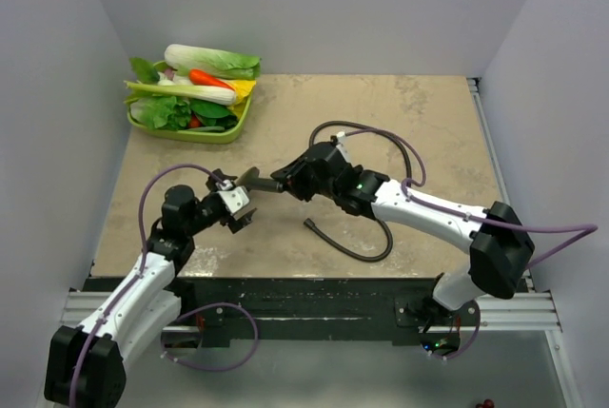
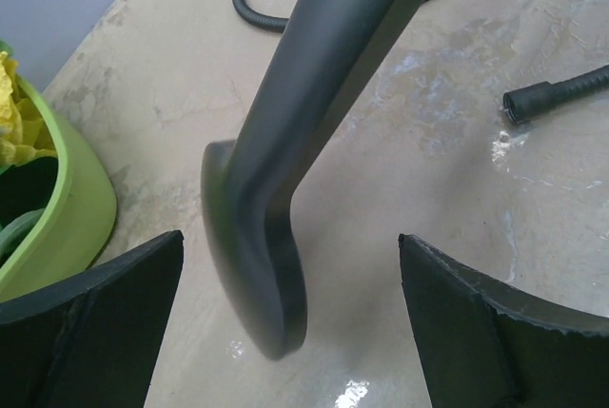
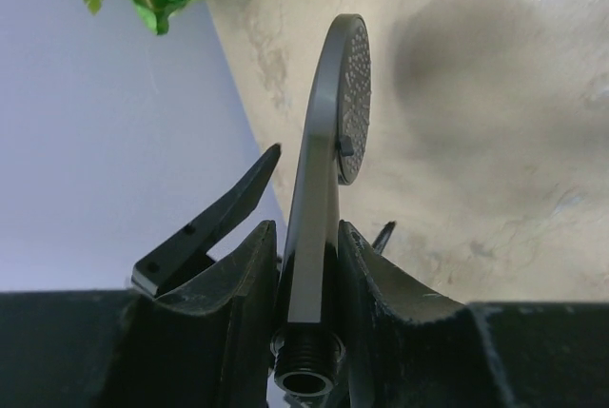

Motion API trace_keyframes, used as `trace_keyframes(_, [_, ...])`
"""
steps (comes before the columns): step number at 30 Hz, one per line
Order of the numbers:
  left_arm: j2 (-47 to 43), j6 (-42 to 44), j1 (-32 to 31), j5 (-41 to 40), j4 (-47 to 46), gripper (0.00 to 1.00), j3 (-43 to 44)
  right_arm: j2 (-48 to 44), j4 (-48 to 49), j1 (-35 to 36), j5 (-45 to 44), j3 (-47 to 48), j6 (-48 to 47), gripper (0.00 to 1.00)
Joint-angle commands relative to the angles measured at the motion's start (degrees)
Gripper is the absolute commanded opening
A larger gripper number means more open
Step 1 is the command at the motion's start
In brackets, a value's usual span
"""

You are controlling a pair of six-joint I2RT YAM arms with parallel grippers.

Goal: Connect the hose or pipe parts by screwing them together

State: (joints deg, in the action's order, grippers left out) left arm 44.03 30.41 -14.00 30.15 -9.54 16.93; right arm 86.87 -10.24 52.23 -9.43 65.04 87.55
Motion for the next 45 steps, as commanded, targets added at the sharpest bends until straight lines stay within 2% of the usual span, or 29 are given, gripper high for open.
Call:
trace_keyframes(1, [-0.8, -0.5, -1.0, 0.8, -3.8, 0.99, -1.5, -3.1, 8.3, 2.1, -0.6, -1.3, 5.2, 0.0])
trace_keyframes(6, [-1.8, 2.9, -1.0, -2.5, -3.8, 0.99, -2.6, -5.7, 8.7, 3.4, -1.0, -2.3, 6.1, 0.0])
trace_keyframes(9, [-1.8, 3.3, -1.0, -2.8, -4.3, 0.83, -2.3, -8.1, 8.7, 4.0, -0.9, -3.9, 6.4, 0.0])
trace_keyframes(10, [-1.8, 3.2, -1.0, -2.6, -4.3, 0.72, -1.8, -8.7, 8.7, 4.1, -0.8, -4.5, 6.7, 0.0])
trace_keyframes(11, [-1.7, 3.3, -1.0, -2.5, -4.4, 0.66, -1.5, -9.3, 9.2, 4.3, -0.7, -5.1, 6.8, 0.0])
trace_keyframes(12, [-1.6, 2.9, -1.0, -1.9, -4.4, 0.54, -1.1, -9.8, 9.7, 4.5, -0.4, -6.4, 6.9, 0.0])
trace_keyframes(14, [-1.3, 2.3, -1.1, -0.5, -3.4, 0.46, 0.6, -10.3, 10.0, 5.0, 0.4, -7.8, 7.5, 0.0])
trace_keyframes(16, [-1.1, 1.3, -1.5, 2.8, -1.3, 0.48, 3.6, -9.6, 11.6, 5.5, 1.0, -8.3, 7.9, 0.0])
trace_keyframes(17, [-1.2, 0.6, -1.7, 5.5, 1.3, 0.53, 4.9, -9.3, 11.9, 5.7, 1.1, -8.6, 7.9, 0.0])
trace_keyframes(18, [-1.5, 0.1, -1.9, 6.6, 2.5, 0.63, 7.0, -9.0, 12.3, 5.9, 1.3, -8.9, 8.1, 0.0])
trace_keyframes(19, [-2.0, -0.1, -2.3, 7.7, 3.7, 0.66, 7.9, -8.6, 13.6, 5.9, 1.5, -9.2, 8.7, 0.0])
trace_keyframes(21, [-3.2, -0.1, -2.6, 10.6, 7.4, 0.71, 9.2, -8.1, 15.2, 6.0, 1.9, -9.8, 9.1, 0.0])
trace_keyframes(24, [-7.7, 1.3, -3.4, 12.4, 9.5, 0.73, 8.2, -7.0, 17.0, 6.0, 2.6, -9.2, 9.3, 0.0])
trace_keyframes(30, [-9.3, 5.4, -4.0, 12.2, 16.3, 0.65, 8.8, -6.2, 19.3, 6.6, 3.3, -8.8, 9.8, 0.0])
trace_keyframes(39, [-8.3, 7.1, -4.0, 9.8, 13.3, 0.67, 7.8, -9.3, 18.9, 7.5, 2.4, -9.8, 9.9, 0.0])
trace_keyframes(40, [-8.6, 6.9, -4.0, 9.8, 12.4, 0.66, 7.8, -9.4, 18.8, 7.8, 2.3, -10.0, 10.0, 0.0])
trace_keyframes(45, [-8.3, 6.1, -4.1, 10.5, 12.5, 0.47, 8.8, -8.4, 22.0, 9.3, 2.9, -11.4, 11.5, 0.0])
